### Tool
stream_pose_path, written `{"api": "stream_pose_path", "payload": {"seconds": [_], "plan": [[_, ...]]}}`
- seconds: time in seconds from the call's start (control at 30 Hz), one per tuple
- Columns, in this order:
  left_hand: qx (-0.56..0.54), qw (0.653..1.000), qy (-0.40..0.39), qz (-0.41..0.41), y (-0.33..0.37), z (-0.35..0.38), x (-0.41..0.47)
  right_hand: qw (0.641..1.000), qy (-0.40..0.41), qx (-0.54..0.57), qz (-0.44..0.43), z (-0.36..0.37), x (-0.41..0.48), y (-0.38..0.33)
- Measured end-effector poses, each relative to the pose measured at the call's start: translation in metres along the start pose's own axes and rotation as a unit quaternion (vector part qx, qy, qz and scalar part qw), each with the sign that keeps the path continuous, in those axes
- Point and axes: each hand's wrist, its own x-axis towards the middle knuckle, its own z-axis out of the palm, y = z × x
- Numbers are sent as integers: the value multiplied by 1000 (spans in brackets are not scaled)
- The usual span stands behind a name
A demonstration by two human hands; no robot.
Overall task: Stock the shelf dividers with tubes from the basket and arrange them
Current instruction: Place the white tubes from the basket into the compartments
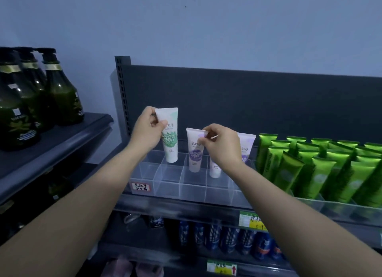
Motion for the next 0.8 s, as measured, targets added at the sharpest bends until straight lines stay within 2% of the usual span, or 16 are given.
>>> {"api": "stream_pose_path", "payload": {"seconds": [0.27, 0.8], "plan": [[16, 1000, -24, 4, -15, 2, 13, 999, -13, -25, 25, 15, 0, 4], [101, 987, -112, -47, -48, 12, 23, 997, -11, -79, 7, 18, 6, 7]]}}
